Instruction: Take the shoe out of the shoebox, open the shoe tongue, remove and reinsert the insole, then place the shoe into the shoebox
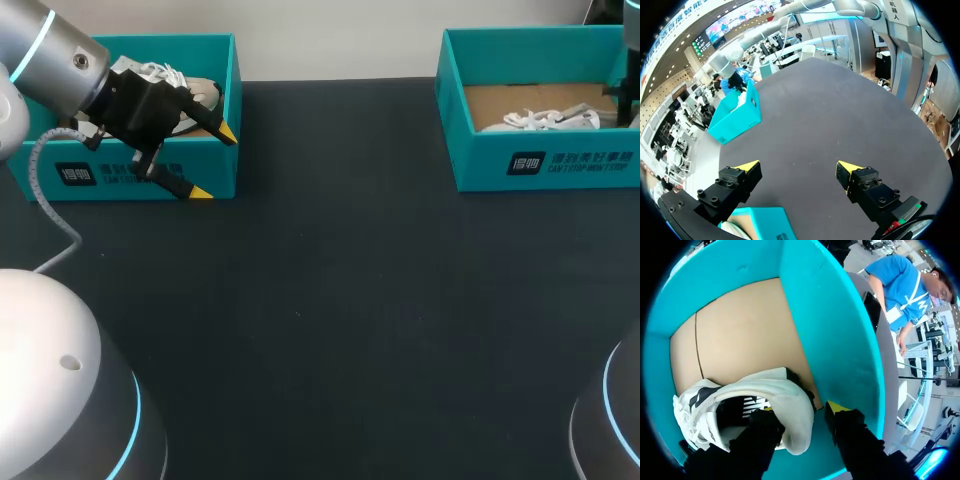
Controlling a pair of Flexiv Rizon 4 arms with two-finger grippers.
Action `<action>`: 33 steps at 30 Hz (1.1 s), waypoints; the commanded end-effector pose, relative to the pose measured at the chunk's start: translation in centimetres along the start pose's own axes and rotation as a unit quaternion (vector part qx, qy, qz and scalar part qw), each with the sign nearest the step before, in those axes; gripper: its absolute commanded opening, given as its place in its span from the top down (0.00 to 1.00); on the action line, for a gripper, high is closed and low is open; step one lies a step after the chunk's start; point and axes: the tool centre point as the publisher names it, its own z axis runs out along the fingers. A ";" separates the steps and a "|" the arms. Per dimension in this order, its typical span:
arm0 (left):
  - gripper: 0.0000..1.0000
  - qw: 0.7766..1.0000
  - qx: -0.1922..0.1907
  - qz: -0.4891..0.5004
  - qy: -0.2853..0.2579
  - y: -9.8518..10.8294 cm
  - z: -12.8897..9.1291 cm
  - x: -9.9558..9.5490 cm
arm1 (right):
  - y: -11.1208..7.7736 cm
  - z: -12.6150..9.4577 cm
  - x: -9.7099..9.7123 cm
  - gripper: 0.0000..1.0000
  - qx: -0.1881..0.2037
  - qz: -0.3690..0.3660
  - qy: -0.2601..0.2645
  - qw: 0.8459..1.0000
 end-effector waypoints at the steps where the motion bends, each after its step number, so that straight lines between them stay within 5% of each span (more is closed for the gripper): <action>1: 0.00 1.000 -0.001 0.000 0.000 0.0 0.0 0.1 | -1.3 -1.8 -0.4 0.51 -0.018 0.002 0.000 1.000; 12: 0.00 1.000 -0.001 0.000 0.000 0.0 0.0 0.1 | -2.0 -7.5 -0.9 0.23 -0.074 0.023 0.019 0.997; 24: 0.00 1.000 -0.001 0.000 0.000 0.0 0.0 0.1 | -7.6 -12.3 2.5 0.00 -0.120 -0.003 0.057 0.991; 33: 0.00 1.000 -0.001 0.000 0.000 0.0 0.0 0.1 | -12.4 -13.9 4.3 0.00 -0.115 -0.002 0.072 0.991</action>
